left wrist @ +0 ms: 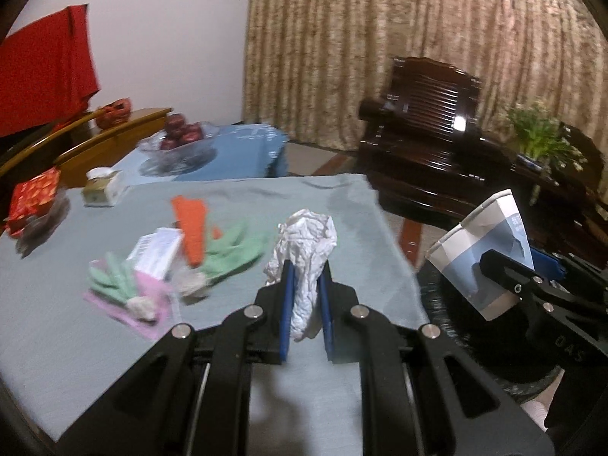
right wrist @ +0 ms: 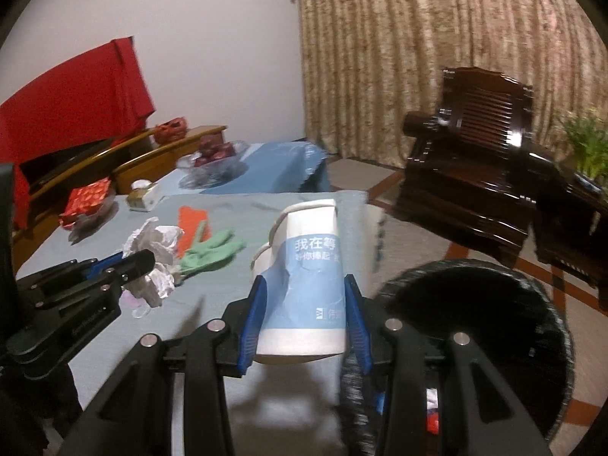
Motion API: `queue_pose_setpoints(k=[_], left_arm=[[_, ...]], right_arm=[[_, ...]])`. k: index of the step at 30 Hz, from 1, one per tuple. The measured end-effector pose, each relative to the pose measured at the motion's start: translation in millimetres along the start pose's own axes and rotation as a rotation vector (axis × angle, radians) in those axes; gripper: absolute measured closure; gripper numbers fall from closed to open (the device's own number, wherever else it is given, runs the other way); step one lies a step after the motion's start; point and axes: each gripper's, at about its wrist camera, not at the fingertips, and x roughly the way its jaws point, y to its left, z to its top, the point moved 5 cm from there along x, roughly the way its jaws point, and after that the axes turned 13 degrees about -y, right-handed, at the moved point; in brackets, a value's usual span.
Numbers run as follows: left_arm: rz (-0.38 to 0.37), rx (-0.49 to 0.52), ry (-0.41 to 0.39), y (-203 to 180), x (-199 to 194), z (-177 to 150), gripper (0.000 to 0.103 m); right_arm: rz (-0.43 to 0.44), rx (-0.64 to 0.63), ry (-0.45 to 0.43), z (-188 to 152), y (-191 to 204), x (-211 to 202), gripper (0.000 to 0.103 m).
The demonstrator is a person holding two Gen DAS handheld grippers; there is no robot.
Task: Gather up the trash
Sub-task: 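Carry the cup and tissue over the bin and open both grippers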
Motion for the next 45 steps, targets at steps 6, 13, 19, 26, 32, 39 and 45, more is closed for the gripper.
queue_pose_setpoints(k=[6,13,19,26,32,39,45], left_arm=[[-0.098,0.023,-0.006,-53.5,8.6,1.9,0.090],[-0.198,0.053,0.002,-115.0,22.2,-1.8,0.090],[-0.275,0.081,0.021,-159.1,35.9,-9.3,0.090],[-0.335,0.108,0.052,-196.4,51.8,-21.6,0.090],[-0.364,0.114,0.072,-213.8,61.5,-29.5,0.089],[-0.411,0.088,0.094,-216.6,65.8,-35.1,0.046],[-0.425,0.061,0.057,-206.9,59.6,-24.4,0.019]], right_arm=[[-0.094,0.017,-0.012,-0.5,-48.1,-18.0,0.062],[-0.205,0.041,-0.024,-4.1,-102.9,-40.9,0.062],[-0.274,0.049,-0.023,-10.3,-138.5,-52.4,0.062],[-0.323,0.083,0.005,-24.1,-171.1,-54.6,0.062],[-0.344,0.107,0.038,-37.5,-190.8,-51.0,0.062],[-0.379,0.134,0.046,-46.8,-208.5,-54.3,0.046],[-0.408,0.141,0.028,-45.1,-208.0,-61.6,0.020]])
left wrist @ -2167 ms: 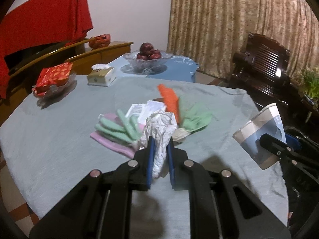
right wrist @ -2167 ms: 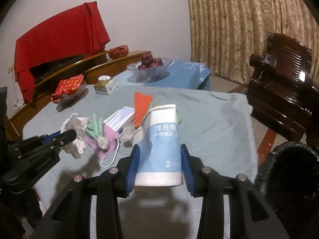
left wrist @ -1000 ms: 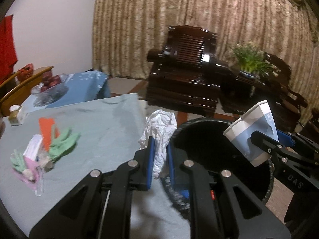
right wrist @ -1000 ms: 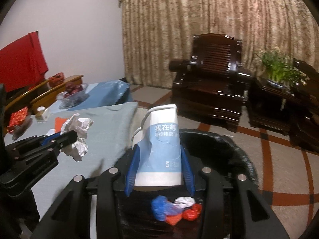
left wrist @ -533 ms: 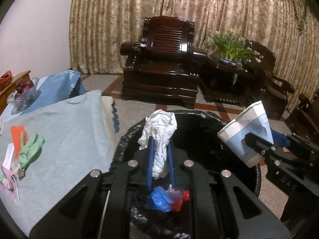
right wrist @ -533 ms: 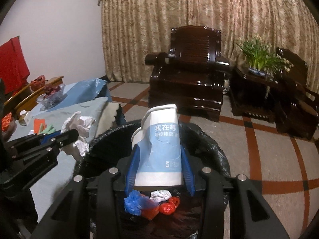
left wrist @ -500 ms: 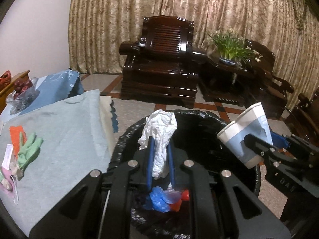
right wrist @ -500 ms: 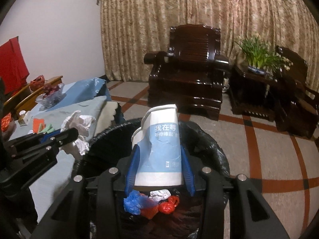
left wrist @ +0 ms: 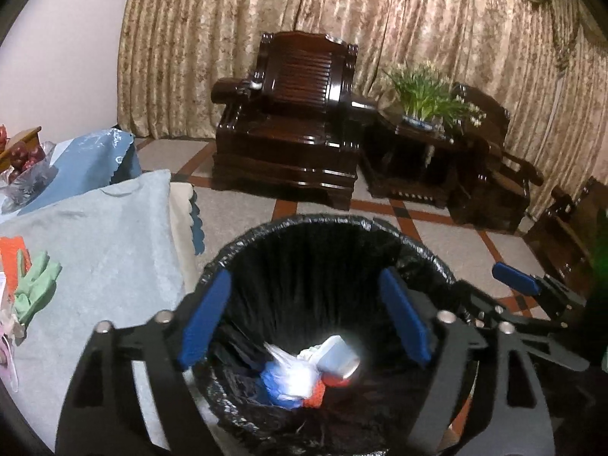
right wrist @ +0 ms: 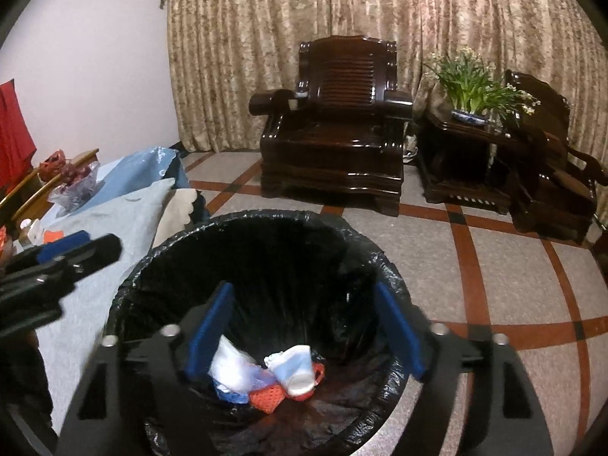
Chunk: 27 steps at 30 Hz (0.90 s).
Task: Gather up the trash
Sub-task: 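Carry the cup and tissue over the bin and open both grippers, then move both open grippers back toward the green gloves on the table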
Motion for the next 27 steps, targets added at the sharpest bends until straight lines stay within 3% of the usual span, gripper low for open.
queue_pose_setpoints(k=[7,11,27], left_arm=[[0.106,-0.016,-0.068,45.3,-33.7,20.2,0.012],[0.203,-0.041,-0.106,84.6,-63.0,28.5,0.011],[0.597,-0.107,-0.139,241.7,-184.1,14.9,0.011]], right_arm=[[0.026,-0.014,-0.013,8.9,20.2,-6.9,0.012],[0.072,-0.027,-0.028,15.5,45.9,-10.8,0.010],[0.365,-0.113,-0.028,15.7,214.1,-4.9,0.010]])
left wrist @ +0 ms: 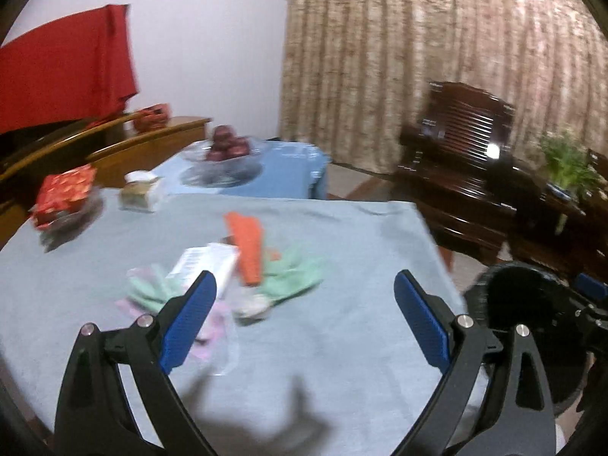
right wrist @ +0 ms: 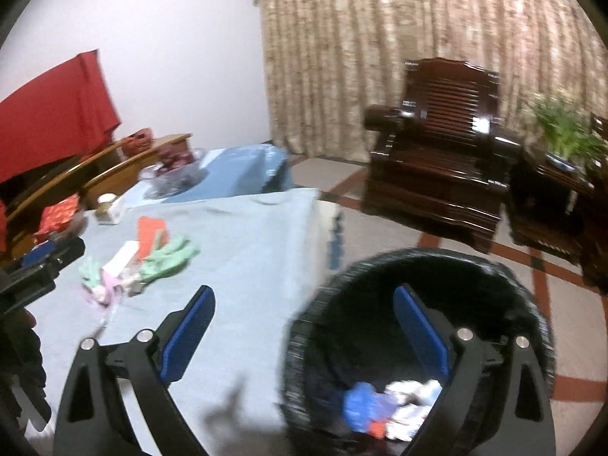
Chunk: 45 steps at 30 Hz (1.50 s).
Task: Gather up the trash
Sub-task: 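Move both open grippers back toward the green gloves on the table, then grasp a green rubber glove with the right gripper while the left gripper grasps the other glove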
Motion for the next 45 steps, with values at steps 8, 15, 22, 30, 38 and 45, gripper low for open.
queue_pose_setpoints(k=[8,15,22,30,38,45], left_arm=[[0.137,-0.024,0.019,80.4,8.5,-9.9,0.011],[0.184,-0.031,0.061,105.0,39.6,-29.1,0.021],[0.190,-0.060,0.110,119.2,83.5,-48.5,0.028],[0.206,-0.097,0.167,132.6,118.7,-66.0,0.036],[0.197,-0.104,0.193,137.8,133.2,-74.7,0.048],[0.196,-0.092,0.189,139.4,137.1,-76.8,0.058]], right_arm=[[0.088,-0.001,0.010,-3.3,63.1,39.4,0.010],[0.106,-0.033,0.046,-19.7,99.0,81.7,0.011],[0.118,-0.060,0.075,-30.4,118.3,115.3,0.015],[0.148,-0.068,0.112,-41.6,142.7,152.8,0.016],[0.166,-0.085,0.147,-49.4,175.2,201.3,0.020],[0.149,-0.107,0.224,-67.0,183.8,230.1,0.022]])
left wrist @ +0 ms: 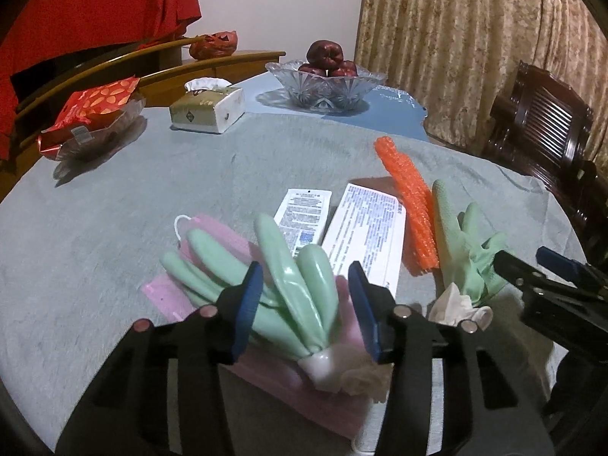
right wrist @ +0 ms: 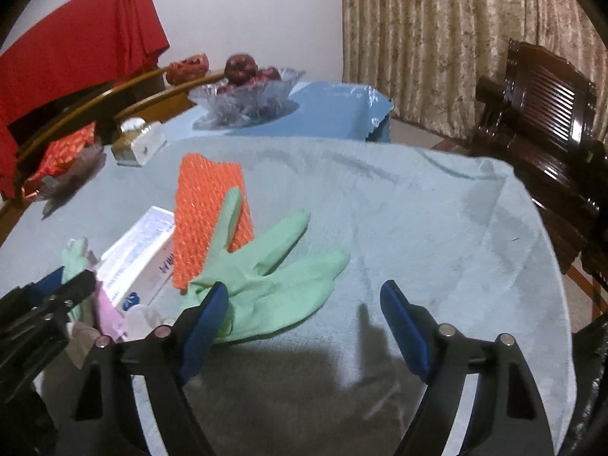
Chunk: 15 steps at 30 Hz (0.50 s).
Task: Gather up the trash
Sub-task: 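Grasp a green rubber glove with the right gripper while the left gripper grasps the other glove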
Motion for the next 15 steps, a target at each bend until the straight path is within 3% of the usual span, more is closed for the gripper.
queue_pose_setpoints(k=[3,6,9,13,15], left_arm=[[-0.002,0.003,0.000,0.5,0.4,-1.2,0.059],[0.001,0.009,-0.002,0.3,-0.2,-2.1,0.061],[0.004,0.010,-0.005,0.3,-0.3,-1.9,0.064],[0.012,0.012,-0.005,2.0,0.3,-1.2,0.070],[0.019,0.011,-0.008,3.7,-0.1,-0.9,0.074]], right_arm=[[0.007,-0.001,0.048,-6.0,1.1,9.8,0.022],[0.036,0.012,0.077,-9.0,4.1,15.5,0.031],[0.069,-0.003,0.086,-11.0,10.0,16.3,0.047],[0.140,0.000,0.090,-12.7,19.2,15.4,0.081],[0.157,-0.008,0.079,-12.3,22.3,11.9,0.088]])
